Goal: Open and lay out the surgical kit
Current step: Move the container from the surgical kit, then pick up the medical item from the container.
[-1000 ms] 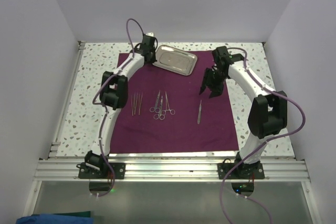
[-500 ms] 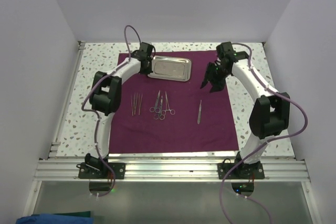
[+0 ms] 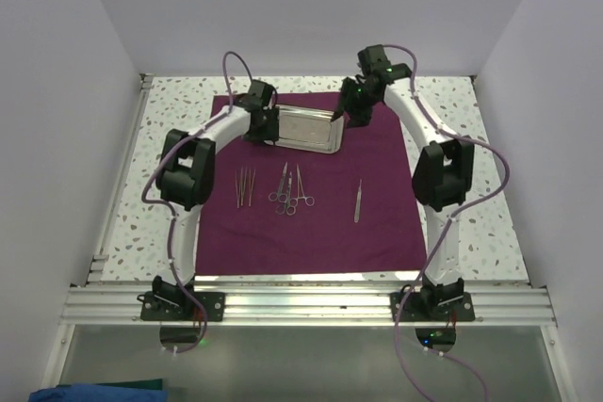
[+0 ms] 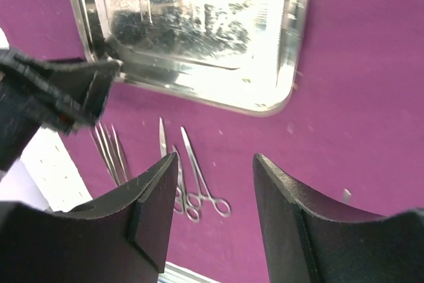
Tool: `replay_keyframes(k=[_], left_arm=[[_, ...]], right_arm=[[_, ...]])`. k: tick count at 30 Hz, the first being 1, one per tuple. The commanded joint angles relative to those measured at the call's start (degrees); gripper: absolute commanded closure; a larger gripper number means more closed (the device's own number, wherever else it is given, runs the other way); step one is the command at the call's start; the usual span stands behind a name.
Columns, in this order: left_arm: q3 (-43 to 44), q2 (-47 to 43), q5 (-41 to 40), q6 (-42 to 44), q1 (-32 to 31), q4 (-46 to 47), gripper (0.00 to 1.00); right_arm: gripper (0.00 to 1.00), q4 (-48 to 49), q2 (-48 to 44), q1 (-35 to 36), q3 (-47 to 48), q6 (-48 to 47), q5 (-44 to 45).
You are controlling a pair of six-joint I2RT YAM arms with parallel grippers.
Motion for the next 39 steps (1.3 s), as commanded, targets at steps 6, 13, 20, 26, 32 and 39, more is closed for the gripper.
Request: replay_keyframes(k=[6,13,20,26,32,39], left_arm=[[-5.0,-10.7,3.7,-0.8,-0.4,-2.3,0.3],[-10.3,-15.2,4.3,0.6,-0.2,-2.1,0.3],[-12.0,-17.0,5.5,1.7,-0.1,-1.7,0.3],[-14.7,-18.0,6.5,2.0,0.4,-0.4,0.31],[-17.1,-18.8,7.3,2.1,1.8,1.0,0.31],[-18.6,-19.3,9.1,2.2,3.0,2.1,0.32]], right_arm=[[0.49,-3.0,9.4,2.6,8.5,0.9,5.0],[0.49,-3.0,15.0,2.8,10.9,1.2,8.5],[0.49,-4.3,19.3,4.3,15.4,1.2,12.2],[0.49,-7.0,22.5,5.9,18.4,-0.3,16.4],[0.55,-10.5,23.8,6.6,18.7,-1.7,22.5],[0.62,-12.8,25.3,7.9,17.2,-2.9,26.4]])
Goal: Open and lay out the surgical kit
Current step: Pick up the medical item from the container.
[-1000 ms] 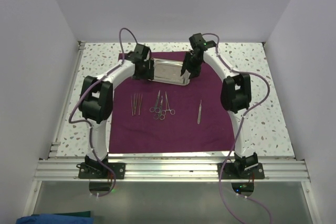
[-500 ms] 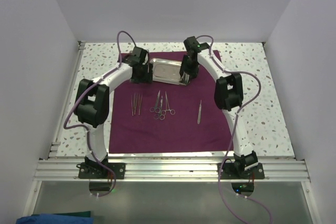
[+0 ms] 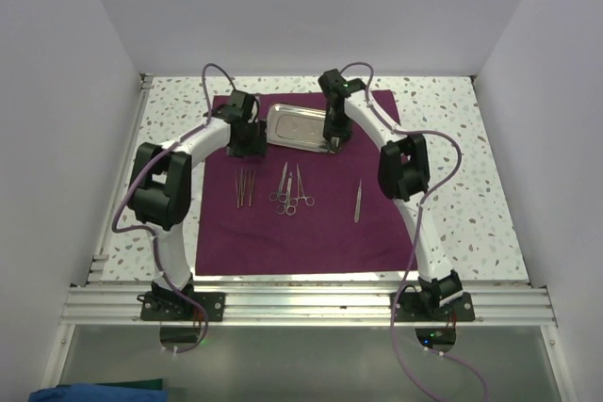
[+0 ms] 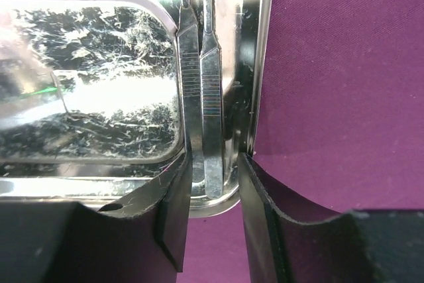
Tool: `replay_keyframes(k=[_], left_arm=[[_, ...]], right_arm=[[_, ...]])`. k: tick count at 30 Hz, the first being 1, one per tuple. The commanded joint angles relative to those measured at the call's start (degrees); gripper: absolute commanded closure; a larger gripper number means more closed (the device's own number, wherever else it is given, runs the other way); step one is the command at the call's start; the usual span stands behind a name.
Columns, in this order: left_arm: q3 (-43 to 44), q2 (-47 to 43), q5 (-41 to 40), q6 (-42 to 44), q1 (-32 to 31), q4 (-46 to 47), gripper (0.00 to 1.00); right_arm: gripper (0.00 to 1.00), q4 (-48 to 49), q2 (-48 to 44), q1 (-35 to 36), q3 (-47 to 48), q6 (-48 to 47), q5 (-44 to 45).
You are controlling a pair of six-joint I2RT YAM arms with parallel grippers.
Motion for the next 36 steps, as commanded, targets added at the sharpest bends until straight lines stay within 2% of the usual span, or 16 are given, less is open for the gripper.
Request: replay_keyframes(k=[1,8,15,23,29,36], left_arm=[[-0.5,-3.7,2.0,1.6,0.8,2.8,0.32],[-1.2,-3.9,2.7,1.7,1.4,3.5,0.33],[-1.8,-3.8,3.4,1.6,1.8,3.6,0.35],[-3.0,-4.2,3.7,1.6,2.0,4.1,0.35],[-3.0,-3.9,4.0,1.6,2.1,4.2,0.36],[-2.7,-3.6,4.7,1.4,2.1,4.2,0.36]], right_arm=[[0.62,-5.5,3.4,0.6,-0.5,-1.6,4.8],[0.63,-4.4,5.2,2.4,-0.9,-1.9,2.4],[0.71,-4.4,6.8,3.3,-0.3,-1.6,1.7],[1.0,-4.3,7.0,3.3,-2.1,-1.8,3.0],[1.0,-4.7,5.7,3.2,-1.0,-2.4,3.6],[1.0,-4.0,-0.3,3.0,1.7,-4.0,4.9]])
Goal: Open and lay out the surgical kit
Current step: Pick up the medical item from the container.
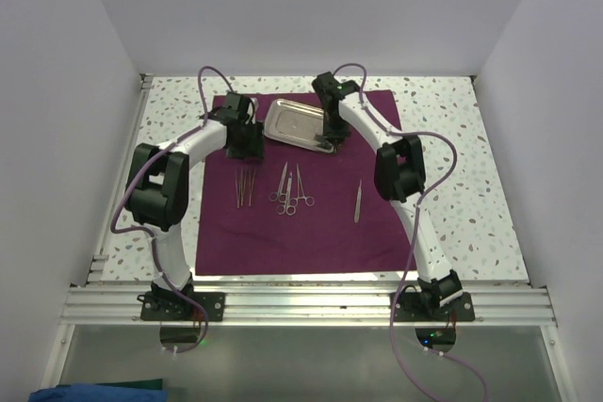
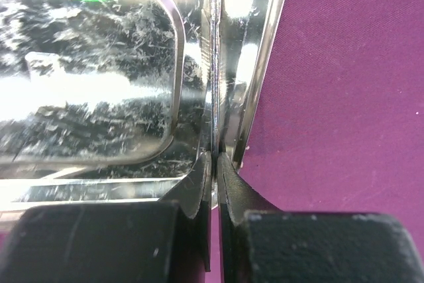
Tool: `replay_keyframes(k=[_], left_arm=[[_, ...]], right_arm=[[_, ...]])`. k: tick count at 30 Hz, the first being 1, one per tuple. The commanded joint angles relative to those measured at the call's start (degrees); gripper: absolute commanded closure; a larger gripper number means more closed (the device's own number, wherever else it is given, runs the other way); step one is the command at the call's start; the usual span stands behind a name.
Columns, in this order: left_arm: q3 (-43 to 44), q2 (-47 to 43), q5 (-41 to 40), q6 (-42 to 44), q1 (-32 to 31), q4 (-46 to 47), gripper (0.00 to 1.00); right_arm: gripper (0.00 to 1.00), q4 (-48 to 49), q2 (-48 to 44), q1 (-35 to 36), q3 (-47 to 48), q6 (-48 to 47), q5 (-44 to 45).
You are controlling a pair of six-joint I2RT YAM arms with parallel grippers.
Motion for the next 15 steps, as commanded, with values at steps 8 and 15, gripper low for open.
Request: replay_keyframes(k=[8,15], left_arm=[[1.0,-2.2,0.9,0.4,0.5,0.9,0.36],[2.7,-1.6,0.9,0.2,0.5,0.2,0.36]], right_arm=[[1.0,5.2,-12.2,0.6,-3.2,-2.8,-1.9],[1.0,7.2,-13.6,0.5,-5.7,-2.7,-3.0]])
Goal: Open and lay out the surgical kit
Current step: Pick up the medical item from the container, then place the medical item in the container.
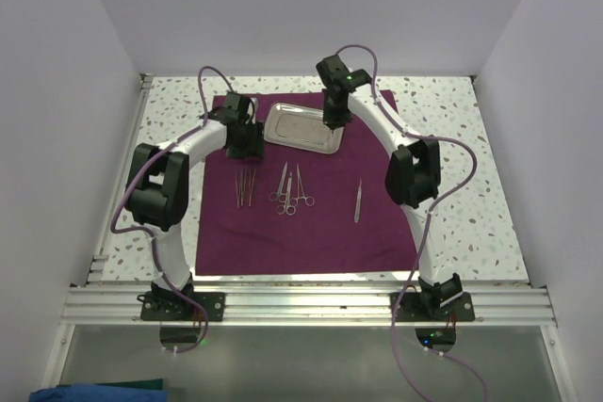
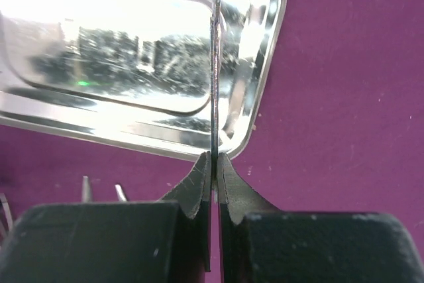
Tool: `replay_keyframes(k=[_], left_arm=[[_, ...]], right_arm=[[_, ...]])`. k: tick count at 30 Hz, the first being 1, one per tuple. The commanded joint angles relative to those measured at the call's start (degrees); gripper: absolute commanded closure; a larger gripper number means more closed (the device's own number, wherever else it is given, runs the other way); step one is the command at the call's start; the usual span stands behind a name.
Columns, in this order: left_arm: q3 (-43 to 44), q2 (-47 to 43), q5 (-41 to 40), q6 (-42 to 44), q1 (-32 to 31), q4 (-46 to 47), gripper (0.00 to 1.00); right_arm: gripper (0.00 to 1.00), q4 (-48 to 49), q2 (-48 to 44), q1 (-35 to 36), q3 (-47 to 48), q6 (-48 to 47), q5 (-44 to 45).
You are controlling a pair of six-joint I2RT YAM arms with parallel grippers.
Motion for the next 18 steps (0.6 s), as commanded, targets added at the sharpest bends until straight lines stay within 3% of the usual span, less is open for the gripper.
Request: replay_keyframes(k=[1,6,11,18], left_arm=[[2.6,-1.5,0.8,0.1,0.5,0.1,0.36],[2.7,-1.8,1.0,0.0,0.5,-0.5,0.37],[1.2,-3.2,0.4,0.3,0.5,0.0,0.37],[1.3,-2.4,1.7,0.0,0.4,0.1,0.37]], right_arm=[[1.0,2.9,-1.7,0.2,0.4,-0.1,-1.5],[1.0,3.1,2.9,0.1,3.5,2.9,-4.9],[1.0,6.4,1.0,0.3,-1.4,3.5,-7.6],[0.98,8.8,3.7,0.5,-1.1,2.8,-12.2]])
